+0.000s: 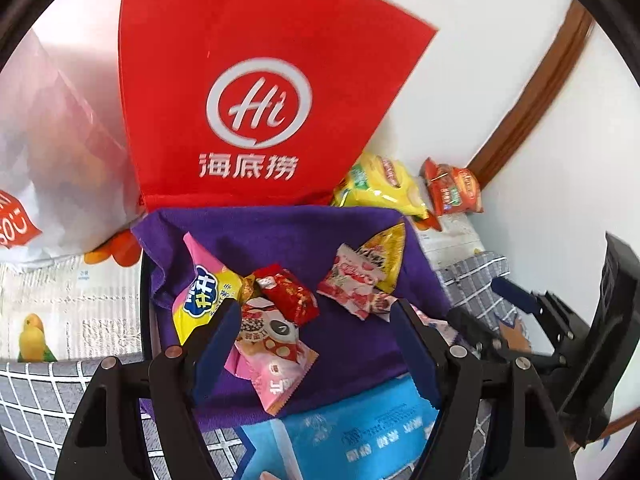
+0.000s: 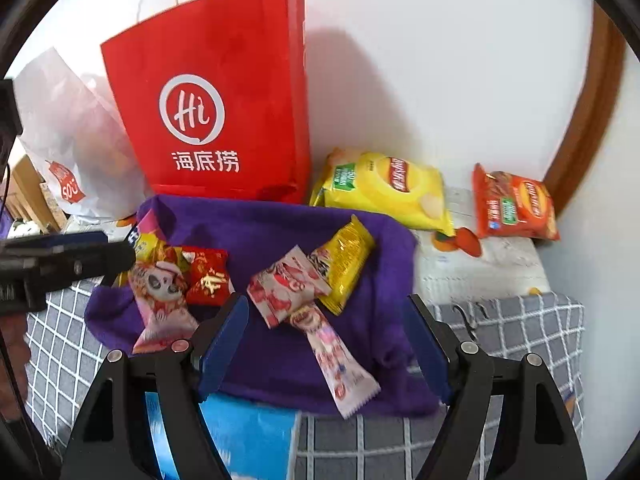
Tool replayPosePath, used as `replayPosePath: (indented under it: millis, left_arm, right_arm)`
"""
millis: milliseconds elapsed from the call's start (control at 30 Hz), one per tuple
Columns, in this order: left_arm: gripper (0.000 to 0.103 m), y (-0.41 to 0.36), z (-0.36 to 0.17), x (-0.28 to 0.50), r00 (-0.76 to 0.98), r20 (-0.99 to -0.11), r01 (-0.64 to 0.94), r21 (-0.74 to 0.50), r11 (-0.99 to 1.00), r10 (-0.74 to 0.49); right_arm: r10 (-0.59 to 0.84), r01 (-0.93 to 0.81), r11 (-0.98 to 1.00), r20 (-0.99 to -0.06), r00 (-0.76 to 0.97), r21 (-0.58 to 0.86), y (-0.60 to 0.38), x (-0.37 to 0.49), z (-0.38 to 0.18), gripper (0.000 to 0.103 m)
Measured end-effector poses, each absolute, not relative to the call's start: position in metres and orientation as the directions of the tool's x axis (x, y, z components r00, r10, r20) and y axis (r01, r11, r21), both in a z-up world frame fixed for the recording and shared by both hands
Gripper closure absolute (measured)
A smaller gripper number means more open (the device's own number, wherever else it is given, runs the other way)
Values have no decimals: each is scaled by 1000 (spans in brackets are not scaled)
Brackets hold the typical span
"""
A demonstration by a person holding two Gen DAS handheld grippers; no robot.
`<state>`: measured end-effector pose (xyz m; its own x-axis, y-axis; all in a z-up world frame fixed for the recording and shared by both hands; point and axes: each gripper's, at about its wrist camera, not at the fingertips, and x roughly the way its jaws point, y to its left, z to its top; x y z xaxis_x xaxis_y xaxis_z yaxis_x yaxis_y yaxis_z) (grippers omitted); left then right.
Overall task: Organize snacks
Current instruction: 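Move both open tools back down to the snack pile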
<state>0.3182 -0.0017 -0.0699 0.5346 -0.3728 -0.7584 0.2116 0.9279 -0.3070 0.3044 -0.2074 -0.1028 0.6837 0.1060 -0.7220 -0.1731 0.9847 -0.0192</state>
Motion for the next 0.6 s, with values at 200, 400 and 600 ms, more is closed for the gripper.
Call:
replayPosePath:
  millis: [200, 400, 600]
  left_arm:
    - [28, 1, -43, 294, 565, -717, 236, -335, 912, -409]
    - [28, -3, -36, 259, 565, -700, 274, -342, 899, -438]
    - [28, 6, -42, 225, 586, -713, 257, -287, 923, -385]
  right_arm:
    - [95, -172, 984, -689, 718, -44, -217, 256, -89, 25]
    - [96, -123, 992, -667, 739, 6, -230, 213, -84, 25]
    - [158, -123, 987, -675, 721, 100, -230, 184, -93, 25]
